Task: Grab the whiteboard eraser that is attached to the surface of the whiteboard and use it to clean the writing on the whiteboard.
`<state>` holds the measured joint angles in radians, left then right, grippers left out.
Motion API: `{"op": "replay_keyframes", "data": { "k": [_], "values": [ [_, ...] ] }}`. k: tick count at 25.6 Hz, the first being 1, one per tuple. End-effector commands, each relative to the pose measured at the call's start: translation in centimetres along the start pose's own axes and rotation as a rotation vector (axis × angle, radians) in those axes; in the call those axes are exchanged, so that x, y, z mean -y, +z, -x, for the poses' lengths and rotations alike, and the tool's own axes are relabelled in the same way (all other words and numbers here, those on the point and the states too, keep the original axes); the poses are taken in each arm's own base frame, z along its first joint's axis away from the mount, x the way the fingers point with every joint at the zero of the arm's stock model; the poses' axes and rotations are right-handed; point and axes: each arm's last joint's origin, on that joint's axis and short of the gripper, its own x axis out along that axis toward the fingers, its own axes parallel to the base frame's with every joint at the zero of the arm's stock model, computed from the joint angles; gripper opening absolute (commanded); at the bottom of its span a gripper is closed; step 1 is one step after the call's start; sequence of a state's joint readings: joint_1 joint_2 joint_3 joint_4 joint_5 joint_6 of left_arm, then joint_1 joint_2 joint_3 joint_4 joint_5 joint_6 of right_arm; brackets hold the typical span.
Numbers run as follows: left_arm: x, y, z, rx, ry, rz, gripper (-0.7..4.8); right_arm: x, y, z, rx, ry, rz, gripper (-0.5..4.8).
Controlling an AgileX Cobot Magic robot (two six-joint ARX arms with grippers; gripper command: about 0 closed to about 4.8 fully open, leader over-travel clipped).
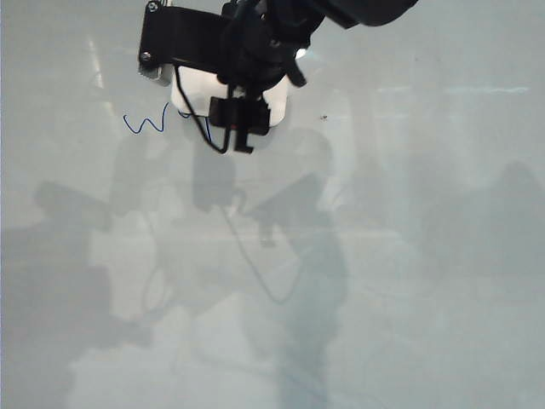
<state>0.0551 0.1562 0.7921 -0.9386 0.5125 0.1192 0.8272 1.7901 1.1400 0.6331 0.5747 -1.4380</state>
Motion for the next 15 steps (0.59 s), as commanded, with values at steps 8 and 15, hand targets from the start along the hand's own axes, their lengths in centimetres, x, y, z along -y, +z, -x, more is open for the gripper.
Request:
{"op": "replay_keyframes", "data": {
  "k": [8,15],
  "values": [
    [0.0,0.2,0.0,0.014,-0.002,-0.012,-0.02,0.1,-0.6,0.4,0.004,0.115,0.072,1.49],
    [0.0,0.2,0.0,0.014,-0.003,-0.011,-0.02,-2.5,-0.7,0.3,-0.034,0.264,0.064,1.49]
  ]
}}
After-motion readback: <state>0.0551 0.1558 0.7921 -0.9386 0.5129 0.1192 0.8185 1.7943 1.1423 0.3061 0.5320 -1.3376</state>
